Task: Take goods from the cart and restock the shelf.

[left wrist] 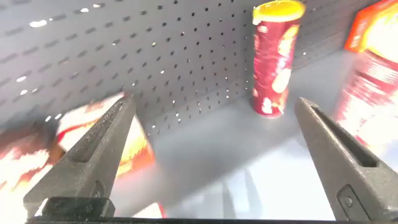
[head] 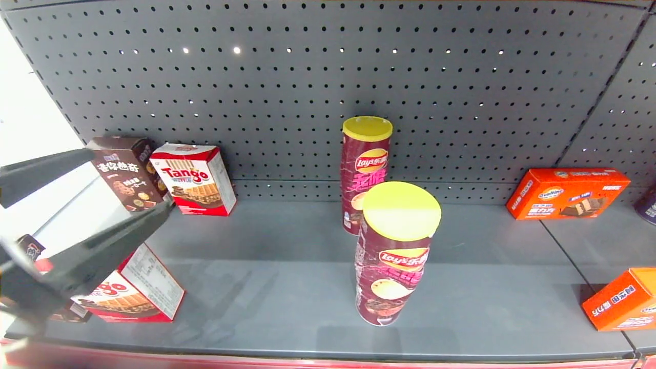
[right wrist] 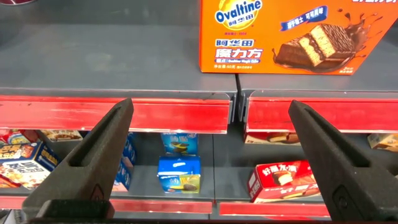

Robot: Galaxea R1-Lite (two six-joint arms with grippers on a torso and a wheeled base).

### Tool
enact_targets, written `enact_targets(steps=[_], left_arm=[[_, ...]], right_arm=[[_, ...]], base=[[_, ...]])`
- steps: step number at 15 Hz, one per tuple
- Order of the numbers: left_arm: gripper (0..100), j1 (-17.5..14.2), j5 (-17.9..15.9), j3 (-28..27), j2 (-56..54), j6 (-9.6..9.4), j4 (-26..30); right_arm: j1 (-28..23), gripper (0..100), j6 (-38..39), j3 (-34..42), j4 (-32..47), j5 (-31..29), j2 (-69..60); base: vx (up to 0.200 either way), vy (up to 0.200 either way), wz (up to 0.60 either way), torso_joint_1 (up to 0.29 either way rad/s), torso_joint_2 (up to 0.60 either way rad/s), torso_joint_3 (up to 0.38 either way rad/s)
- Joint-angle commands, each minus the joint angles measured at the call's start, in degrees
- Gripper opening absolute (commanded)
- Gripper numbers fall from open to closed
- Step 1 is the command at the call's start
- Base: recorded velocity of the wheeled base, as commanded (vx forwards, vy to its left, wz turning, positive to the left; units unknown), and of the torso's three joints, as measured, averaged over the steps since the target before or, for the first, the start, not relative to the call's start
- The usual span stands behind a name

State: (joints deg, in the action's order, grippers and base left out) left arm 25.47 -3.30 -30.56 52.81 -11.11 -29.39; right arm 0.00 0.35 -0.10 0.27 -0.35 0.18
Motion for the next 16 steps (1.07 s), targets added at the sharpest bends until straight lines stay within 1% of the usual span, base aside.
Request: enact_targets(steps=[1,2,3,4,5,6,7,8,9,10,12,13,16], left_arm=[[100,-0.8,1.3,21.3,-30.7,4.43,2.8],[100,-4.8,1.5,24.4,-31.9,5.13,2.1],[100,-9.1,1.5,26.0,-32.1,5.22,2.3],[100,-14.9,0.8,28.8,-32.7,5.39,2.9],[100,-18.9,0.5,30.6,-36.6,6.01,5.3],[100,-21.0,0.7,30.6,-41.3,8.21,12.1],[100,-21.8,0.7,30.6,-43.0,9.26,15.0],[100,-25.3,0.5,30.6,-48.4,9.79,21.6],[100,-26.5,1.0,30.6,-51.5,9.96,25.7],[100,-25.8,0.2,30.6,-52.1,9.96,25.7],[100,-25.7,-2.0,30.6,-52.5,9.44,25.6],[100,-25.6,-2.1,30.6,-52.5,9.35,25.6],[100,-25.6,-1.7,30.6,-52.5,10.49,25.6]], right_arm=[[0.0,100,0.0,0.0,0.0,0.0,0.1],[0.0,100,0.0,0.0,0.0,0.0,0.1],[0.0,100,0.0,0.0,0.0,0.0,0.1],[0.0,100,0.0,0.0,0.0,0.0,0.1],[0.0,100,0.0,0.0,0.0,0.0,0.1],[0.0,100,0.0,0.0,0.0,0.0,0.1],[0.0,100,0.0,0.0,0.0,0.0,0.1],[0.0,100,0.0,0.0,0.0,0.0,0.1],[0.0,100,0.0,0.0,0.0,0.0,0.1],[0.0,100,0.0,0.0,0.0,0.0,0.1],[0.0,100,0.0,0.0,0.0,0.0,0.1],[0.0,100,0.0,0.0,0.0,0.0,0.1],[0.0,100,0.0,0.0,0.0,0.0,0.1]], base=[[0.0,0.0,0.0,0.0,0.0,0.0],[0.0,0.0,0.0,0.0,0.0,0.0],[0.0,0.0,0.0,0.0,0.0,0.0],[0.0,0.0,0.0,0.0,0.0,0.0],[0.0,0.0,0.0,0.0,0.0,0.0],[0.0,0.0,0.0,0.0,0.0,0.0],[0.0,0.0,0.0,0.0,0.0,0.0],[0.0,0.0,0.0,0.0,0.0,0.0],[0.0,0.0,0.0,0.0,0.0,0.0],[0.0,0.0,0.0,0.0,0.0,0.0],[0.0,0.0,0.0,0.0,0.0,0.0],[0.0,0.0,0.0,0.0,0.0,0.0],[0.0,0.0,0.0,0.0,0.0,0.0]])
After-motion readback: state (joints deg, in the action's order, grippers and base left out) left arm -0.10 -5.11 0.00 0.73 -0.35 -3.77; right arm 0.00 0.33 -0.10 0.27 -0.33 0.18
